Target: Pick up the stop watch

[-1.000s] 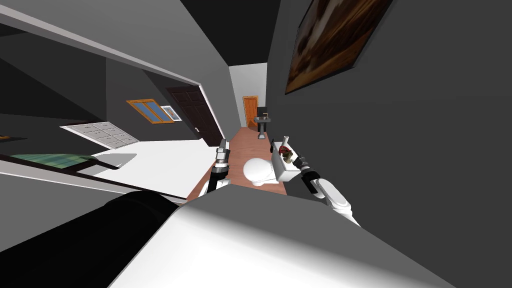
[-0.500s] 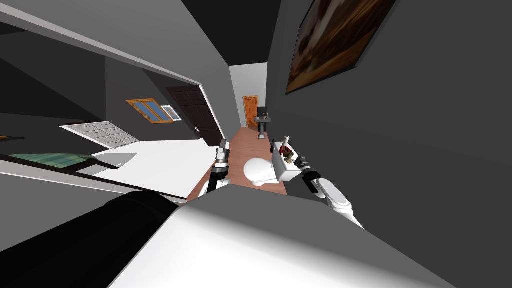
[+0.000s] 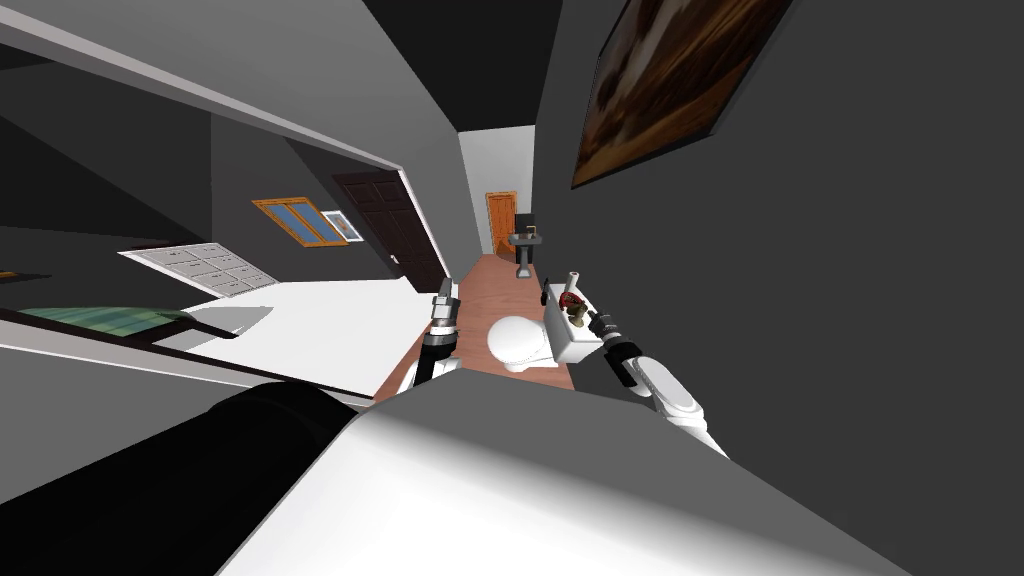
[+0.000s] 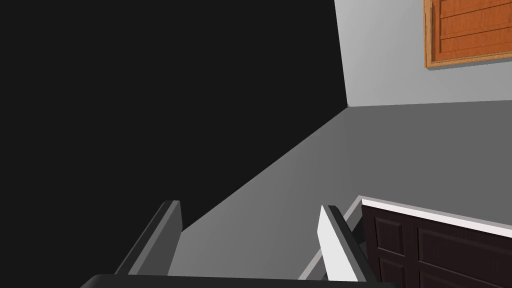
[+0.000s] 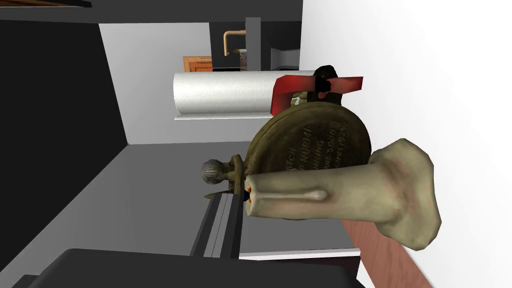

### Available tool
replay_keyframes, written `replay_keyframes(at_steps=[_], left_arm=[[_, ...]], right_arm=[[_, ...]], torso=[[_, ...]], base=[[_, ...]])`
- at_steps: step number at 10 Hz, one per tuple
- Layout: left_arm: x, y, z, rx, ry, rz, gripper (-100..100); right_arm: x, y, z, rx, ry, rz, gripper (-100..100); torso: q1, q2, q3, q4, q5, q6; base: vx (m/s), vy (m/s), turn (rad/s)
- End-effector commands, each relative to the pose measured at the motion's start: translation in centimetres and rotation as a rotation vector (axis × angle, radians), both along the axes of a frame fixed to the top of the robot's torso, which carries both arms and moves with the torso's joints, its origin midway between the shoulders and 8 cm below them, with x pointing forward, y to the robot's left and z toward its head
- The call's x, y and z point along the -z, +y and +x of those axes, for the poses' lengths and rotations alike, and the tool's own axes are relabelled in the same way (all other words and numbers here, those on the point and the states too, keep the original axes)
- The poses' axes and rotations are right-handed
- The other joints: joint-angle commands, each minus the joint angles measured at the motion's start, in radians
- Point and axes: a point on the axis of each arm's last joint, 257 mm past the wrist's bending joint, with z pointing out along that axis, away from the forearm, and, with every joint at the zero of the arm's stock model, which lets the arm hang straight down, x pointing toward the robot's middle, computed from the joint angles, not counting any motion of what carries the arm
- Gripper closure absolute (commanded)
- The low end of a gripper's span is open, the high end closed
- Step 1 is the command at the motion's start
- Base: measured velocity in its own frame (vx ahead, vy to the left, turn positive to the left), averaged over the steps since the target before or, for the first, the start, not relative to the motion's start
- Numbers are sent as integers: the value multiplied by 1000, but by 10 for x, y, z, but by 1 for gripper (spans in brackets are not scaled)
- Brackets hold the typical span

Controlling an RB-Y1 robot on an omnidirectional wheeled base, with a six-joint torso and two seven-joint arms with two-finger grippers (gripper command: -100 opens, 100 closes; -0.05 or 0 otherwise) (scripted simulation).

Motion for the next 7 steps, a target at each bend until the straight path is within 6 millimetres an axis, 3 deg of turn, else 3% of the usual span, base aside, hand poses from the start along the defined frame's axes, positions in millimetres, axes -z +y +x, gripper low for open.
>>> replay_keyframes(at_steps=[1,2,5,6,7], left_arm=[[0,0,0,0,0,0,0],[0,0,0,0,0,0,0],[0,0,0,0,0,0,0],[0,0,0,0,0,0,0],[0,0,0,0,0,0,0]], right_arm=[[0,0,0,0,0,0,0],[19,-23,-8,32,42,-16,-100],[49,-62,-25,87,112,-44,-100],[49,-62,-25,87,112,-44,-100],[63,-85,-35,117,148,-59,-100]], torso=[[0,0,0,0,0,0],[0,0,0,0,0,0],[15,6,4,1,3,0],[13,6,3,1,3,0],[8,4,2,1,2,0]], base=[[0,0,0],[-50,100,25],[-89,205,4],[-38,98,-2],[-32,136,16]])
